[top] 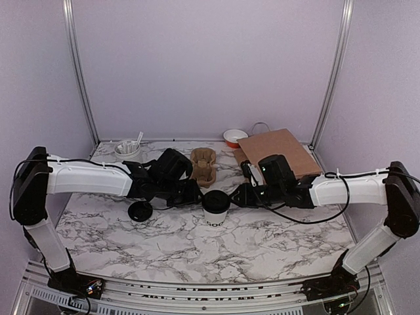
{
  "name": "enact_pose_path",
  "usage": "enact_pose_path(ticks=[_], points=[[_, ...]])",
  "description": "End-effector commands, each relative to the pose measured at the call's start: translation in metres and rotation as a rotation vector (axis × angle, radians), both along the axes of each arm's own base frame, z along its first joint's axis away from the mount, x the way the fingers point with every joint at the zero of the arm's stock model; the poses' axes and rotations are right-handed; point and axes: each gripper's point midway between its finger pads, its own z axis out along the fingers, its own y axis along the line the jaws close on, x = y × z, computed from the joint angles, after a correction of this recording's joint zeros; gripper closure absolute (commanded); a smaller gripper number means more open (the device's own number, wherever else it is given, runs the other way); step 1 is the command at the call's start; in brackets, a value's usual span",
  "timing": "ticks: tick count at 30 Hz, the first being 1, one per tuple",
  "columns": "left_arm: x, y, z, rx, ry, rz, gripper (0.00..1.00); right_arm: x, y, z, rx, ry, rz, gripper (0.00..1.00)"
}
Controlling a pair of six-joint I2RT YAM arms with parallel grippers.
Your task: Pack the takeout coffee
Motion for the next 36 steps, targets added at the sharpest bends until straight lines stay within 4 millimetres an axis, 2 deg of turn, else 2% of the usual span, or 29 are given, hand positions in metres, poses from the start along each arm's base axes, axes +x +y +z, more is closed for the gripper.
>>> enact_pose_path(ticks=[1, 5, 14, 22, 30, 36], points=[[-0.033, 0.018, -0.046, 0.130, 0.117, -0.036, 0.68, -0.028, -0.038, -0.076, -0.250, 0.149, -0.028, 0.75], [-0.033, 0.015, -0.038, 0.115, 0.104, -0.041, 0.68, -0.017, -0.037, -0.064, -0.263, 0.114, -0.045, 0.75], [-0.033, 0.010, -0.010, 0.067, 0.062, -0.053, 0.68, 0.015, -0.006, -0.006, -0.192, -0.001, -0.017, 0.75], [-0.031, 0.007, 0.014, 0.040, 0.026, -0.056, 0.68, 0.030, 0.009, 0.030, -0.162, -0.069, 0.006, 0.74], [-0.025, 0.009, 0.031, 0.038, -0.013, -0.042, 0.67, 0.031, 0.004, 0.050, -0.137, -0.098, -0.015, 0.74], [-0.013, 0.010, 0.040, 0.033, -0.035, -0.029, 0.67, 0.018, -0.003, 0.049, -0.103, -0.075, -0.018, 0.74]])
